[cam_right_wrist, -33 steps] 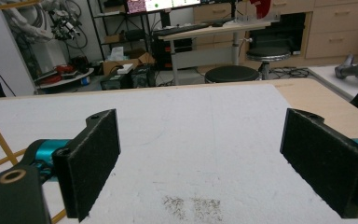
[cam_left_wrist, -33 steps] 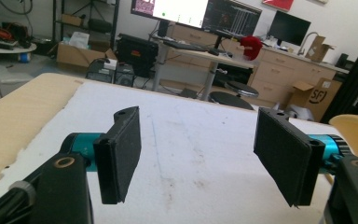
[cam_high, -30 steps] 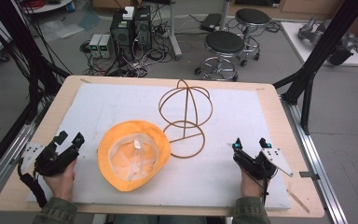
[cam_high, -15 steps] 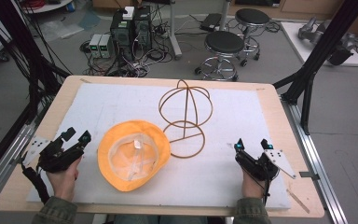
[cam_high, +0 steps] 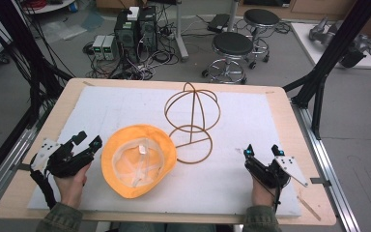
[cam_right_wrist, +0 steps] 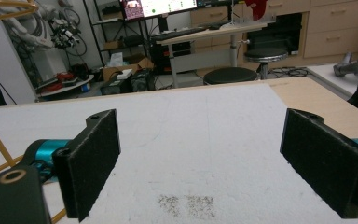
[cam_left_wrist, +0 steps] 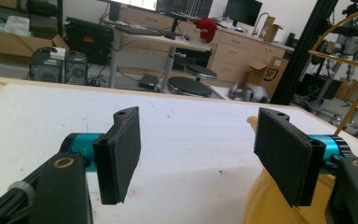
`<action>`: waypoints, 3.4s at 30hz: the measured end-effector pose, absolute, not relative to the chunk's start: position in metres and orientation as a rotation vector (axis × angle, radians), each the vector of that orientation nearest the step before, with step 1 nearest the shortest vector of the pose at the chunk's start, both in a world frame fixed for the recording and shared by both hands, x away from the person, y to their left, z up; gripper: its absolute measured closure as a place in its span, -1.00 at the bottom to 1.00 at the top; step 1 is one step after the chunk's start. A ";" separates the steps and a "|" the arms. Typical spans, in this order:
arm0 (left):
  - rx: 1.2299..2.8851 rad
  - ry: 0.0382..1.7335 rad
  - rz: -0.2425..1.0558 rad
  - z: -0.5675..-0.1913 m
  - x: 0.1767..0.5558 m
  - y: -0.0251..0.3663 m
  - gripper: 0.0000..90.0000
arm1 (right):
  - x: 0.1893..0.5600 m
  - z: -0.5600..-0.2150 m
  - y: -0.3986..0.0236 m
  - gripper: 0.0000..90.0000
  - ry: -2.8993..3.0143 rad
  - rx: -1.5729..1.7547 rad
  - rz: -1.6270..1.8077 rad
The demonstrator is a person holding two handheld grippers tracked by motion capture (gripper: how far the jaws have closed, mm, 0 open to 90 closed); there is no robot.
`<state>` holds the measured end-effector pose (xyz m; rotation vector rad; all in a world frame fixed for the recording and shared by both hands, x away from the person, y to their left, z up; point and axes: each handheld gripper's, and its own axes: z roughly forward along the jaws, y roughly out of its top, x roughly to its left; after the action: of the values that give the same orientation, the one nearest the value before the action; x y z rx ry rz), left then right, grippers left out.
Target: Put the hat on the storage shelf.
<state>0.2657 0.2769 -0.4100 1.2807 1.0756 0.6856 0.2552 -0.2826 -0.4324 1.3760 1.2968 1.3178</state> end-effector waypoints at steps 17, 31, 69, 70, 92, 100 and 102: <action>1.318 1.039 0.636 -0.405 0.266 0.268 -0.28 | 0.255 -0.433 -0.281 -0.76 1.319 1.365 1.315; 1.445 0.997 0.531 -0.392 0.267 0.242 -0.27 | 0.253 -0.433 -0.283 -0.76 1.312 1.370 1.313; 1.509 1.016 0.361 -0.390 0.269 0.240 0.93 | 0.252 -0.432 -0.284 -0.76 1.307 1.356 1.317; 1.506 0.997 0.373 -0.389 0.268 0.240 0.93 | 0.252 -0.432 -0.284 -0.76 1.305 1.355 1.319; 1.376 0.800 0.627 -0.348 0.272 0.256 0.93 | 0.252 -0.432 -0.280 -0.76 1.319 1.321 1.311; 1.355 0.769 0.745 -0.329 0.289 0.246 0.93 | 0.252 -0.431 -0.279 -0.76 1.319 1.309 1.313; 1.348 0.769 0.765 -0.325 0.295 0.243 0.93 | 0.253 -0.431 -0.279 -0.76 1.317 1.314 1.313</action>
<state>0.2953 0.2427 -0.3254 1.3478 0.7691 0.7650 0.2525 -0.2788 -0.4311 1.3141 1.3173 1.3130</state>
